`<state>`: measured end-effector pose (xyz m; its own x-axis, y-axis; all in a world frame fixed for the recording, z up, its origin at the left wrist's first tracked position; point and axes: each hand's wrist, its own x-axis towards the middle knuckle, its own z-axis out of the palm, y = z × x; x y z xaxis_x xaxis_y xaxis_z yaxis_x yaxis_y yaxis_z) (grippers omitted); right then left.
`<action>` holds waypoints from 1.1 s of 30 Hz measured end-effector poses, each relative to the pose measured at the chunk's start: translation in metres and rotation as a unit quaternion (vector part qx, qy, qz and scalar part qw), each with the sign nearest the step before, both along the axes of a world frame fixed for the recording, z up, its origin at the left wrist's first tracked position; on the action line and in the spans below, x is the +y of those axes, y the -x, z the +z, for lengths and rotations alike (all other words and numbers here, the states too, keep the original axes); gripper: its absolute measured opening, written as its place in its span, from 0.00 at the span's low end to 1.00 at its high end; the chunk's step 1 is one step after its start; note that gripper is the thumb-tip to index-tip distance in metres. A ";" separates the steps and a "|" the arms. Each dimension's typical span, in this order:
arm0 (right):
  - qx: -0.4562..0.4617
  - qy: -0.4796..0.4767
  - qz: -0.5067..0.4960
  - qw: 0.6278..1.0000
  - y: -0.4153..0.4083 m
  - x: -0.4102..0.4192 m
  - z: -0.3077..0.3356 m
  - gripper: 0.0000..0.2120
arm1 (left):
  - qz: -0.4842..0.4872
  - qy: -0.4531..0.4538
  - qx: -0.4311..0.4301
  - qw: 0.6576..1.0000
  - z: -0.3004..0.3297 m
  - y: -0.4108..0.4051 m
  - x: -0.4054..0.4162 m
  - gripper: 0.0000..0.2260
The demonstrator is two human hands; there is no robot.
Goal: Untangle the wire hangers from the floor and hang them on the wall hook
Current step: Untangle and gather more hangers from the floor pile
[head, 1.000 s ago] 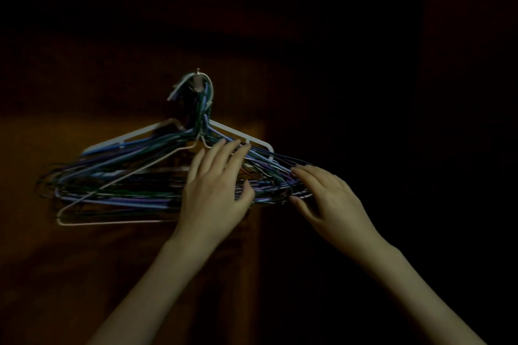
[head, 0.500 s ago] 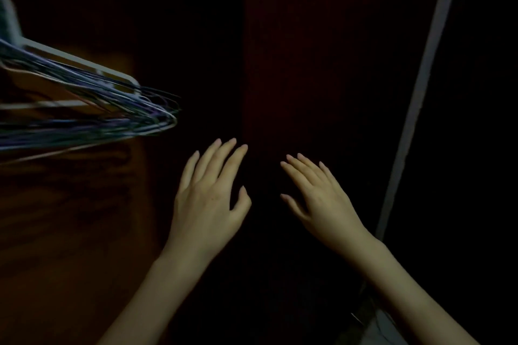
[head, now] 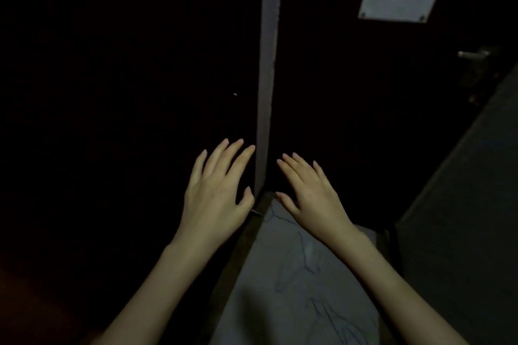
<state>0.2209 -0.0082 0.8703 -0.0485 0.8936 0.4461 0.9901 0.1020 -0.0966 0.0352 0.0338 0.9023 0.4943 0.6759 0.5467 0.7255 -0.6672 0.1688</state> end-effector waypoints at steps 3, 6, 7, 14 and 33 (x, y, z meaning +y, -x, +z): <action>0.013 0.033 -0.048 0.998 -0.034 -0.023 -0.034 0.28 | -0.046 0.022 0.018 0.999 -0.033 -0.039 -0.001 0.28; 0.037 0.067 -0.089 0.993 -0.059 -0.040 -0.067 0.28 | -0.092 0.046 0.034 0.994 -0.067 -0.069 0.003 0.27; 0.045 0.078 -0.103 0.991 -0.066 -0.044 -0.079 0.28 | -0.106 0.053 0.042 0.992 -0.079 -0.078 0.006 0.28; 0.129 0.127 -0.224 0.958 -0.099 -0.056 -0.187 0.31 | -0.215 0.094 0.088 0.968 -0.188 -0.138 0.035 0.29; 0.200 0.283 -0.360 0.866 -0.129 -0.114 -0.658 0.27 | -0.357 0.162 0.127 0.911 -0.669 -0.209 0.027 0.31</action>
